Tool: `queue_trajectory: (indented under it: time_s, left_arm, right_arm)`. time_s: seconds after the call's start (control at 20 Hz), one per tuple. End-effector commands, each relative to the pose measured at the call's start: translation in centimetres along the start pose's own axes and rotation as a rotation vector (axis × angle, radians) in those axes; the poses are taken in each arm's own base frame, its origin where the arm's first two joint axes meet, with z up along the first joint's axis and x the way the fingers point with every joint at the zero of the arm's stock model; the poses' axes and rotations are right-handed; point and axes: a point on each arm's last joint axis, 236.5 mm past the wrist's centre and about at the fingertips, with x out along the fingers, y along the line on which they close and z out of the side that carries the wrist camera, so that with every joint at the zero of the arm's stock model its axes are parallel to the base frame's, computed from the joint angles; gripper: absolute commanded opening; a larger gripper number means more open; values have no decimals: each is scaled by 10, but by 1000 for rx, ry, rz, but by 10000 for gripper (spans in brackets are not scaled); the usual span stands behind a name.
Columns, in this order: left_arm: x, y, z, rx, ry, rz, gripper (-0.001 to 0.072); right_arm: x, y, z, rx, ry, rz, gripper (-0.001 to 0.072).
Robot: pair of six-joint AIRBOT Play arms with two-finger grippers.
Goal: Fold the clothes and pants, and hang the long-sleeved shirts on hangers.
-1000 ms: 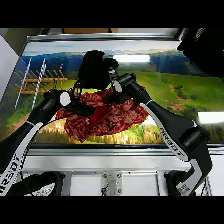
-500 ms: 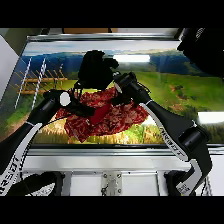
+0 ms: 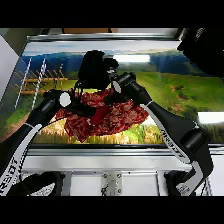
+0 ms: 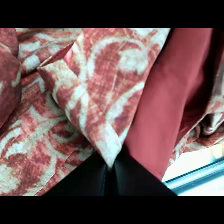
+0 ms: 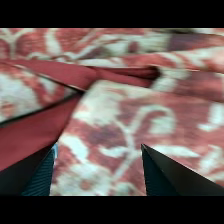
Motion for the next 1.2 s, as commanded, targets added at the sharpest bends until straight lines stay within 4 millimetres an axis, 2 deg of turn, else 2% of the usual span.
queue_trajectory:
  time_s: [0.0,0.2,0.35,0.4,0.45,0.5,0.55,0.6,0.65,0.75,0.8,0.85,0.9,0.95,1.0,1.1,1.15]
  left_arm:
    - [0,0,2,2,-8,1,13]
    - [0,0,3,2,-14,0,13]
    - [0,0,3,2,-12,0,13]
    - [0,0,3,2,-12,0,13]
    - [0,0,3,2,-12,0,13]
    - [0,0,3,2,-12,0,13]
    - [0,0,3,2,-12,0,13]
    - [0,-1,3,2,-12,0,13]
    - [0,-1,3,1,-12,-1,13]
    - [-5,-2,5,2,-25,-5,13]
    - [-16,-5,9,9,-48,-9,13]
    - [-34,-10,19,22,-83,-14,13]
    - [-61,-18,35,37,-149,-25,13]
    - [-93,-27,54,54,-235,-39,13]
    - [-135,-43,76,74,-348,-72,13]
    - [-217,-82,108,129,-563,-150,12]
    - [-253,-98,117,162,-643,-174,12]
  right_arm:
    - [15,14,-4,9,17,22,577]
    - [21,14,-10,16,39,7,576]
    - [19,-23,-24,-22,100,-150,574]
    - [17,-34,-26,-30,113,-195,508]
    - [15,-41,-28,-43,123,-225,267]
    - [15,-43,-29,-50,126,-235,195]
    - [15,-43,-29,-48,126,-234,195]
    - [15,-42,-29,-50,125,-233,165]
    - [15,-42,-27,-51,119,-232,-2]
    - [8,-44,-21,-64,90,-236,6]
    - [-7,-49,-13,-106,60,-246,6]
    - [-31,-55,-3,-151,19,-248,6]
    - [-66,-63,9,-173,-36,-250,6]
    - [-107,-71,18,-177,-92,-245,6]
    - [-154,-80,25,-164,-159,-242,5]
    - [-244,-99,27,-101,-305,-232,5]
    - [-281,-107,25,-75,-386,-226,5]
